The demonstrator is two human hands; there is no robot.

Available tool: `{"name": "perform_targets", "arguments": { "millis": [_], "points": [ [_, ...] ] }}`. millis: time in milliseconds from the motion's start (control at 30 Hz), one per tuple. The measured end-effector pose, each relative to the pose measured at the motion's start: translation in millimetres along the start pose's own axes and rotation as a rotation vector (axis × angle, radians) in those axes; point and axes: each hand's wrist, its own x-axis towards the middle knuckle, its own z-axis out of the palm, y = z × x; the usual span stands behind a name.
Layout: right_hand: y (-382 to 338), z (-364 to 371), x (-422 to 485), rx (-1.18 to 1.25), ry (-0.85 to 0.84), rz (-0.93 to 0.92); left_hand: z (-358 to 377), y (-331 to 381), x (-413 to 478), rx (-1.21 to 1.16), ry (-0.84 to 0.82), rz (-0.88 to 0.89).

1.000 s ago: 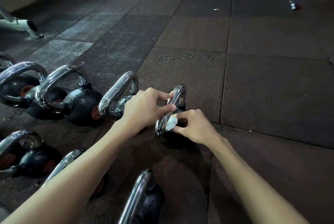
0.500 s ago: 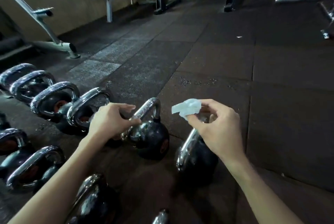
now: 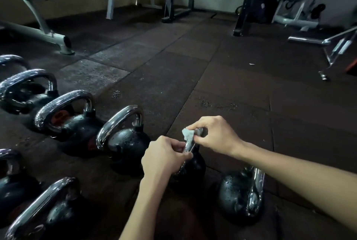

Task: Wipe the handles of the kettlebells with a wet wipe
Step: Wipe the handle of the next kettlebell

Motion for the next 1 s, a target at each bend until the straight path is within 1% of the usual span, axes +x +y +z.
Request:
{"name": "perform_targets", "arguments": {
  "millis": [167,233,300,400,467,567,733,833,867,1000],
  "points": [
    [-13,-20,-7,-0.058,-0.133,-0.036,-7,1,4,-0.115,-0.08,-0.064],
    [-18,-30,-8,-0.037,-0.176,-0.064,-8,4,6,-0.144,-0.089,-0.086],
    [-19,-31,-7,0.004,-0.185,-0.08,-6,4,7,-0.159,-0.089,-0.098],
    [-8,-20,-5,0.124,-0.108,-0.037,-4,0,6,-0.166,-0.101,-0.091],
    [-2,-17,-5,0.146,-0.097,-0.048,-4,-1,3,-0.168,-0.084,-0.087],
    [12,-18,3,0.147,-0.123,-0.095,-1,0,-1,-0.123,-0.021,-0.076],
    [37,-12,13,0.183,-0.016,-0.177,3,5,-9,-0.092,0.045,-0.099],
    [38,-1,0,0.196,-0.039,-0.294,6,9,-14,-0.079,0.068,-0.123],
    [40,0,1,0.202,-0.049,-0.308,6,10,-15,-0.075,0.075,-0.13],
    [54,-9,20,0.256,0.024,-0.214,6,19,-15,-0.01,0.079,-0.167]
  ]
}}
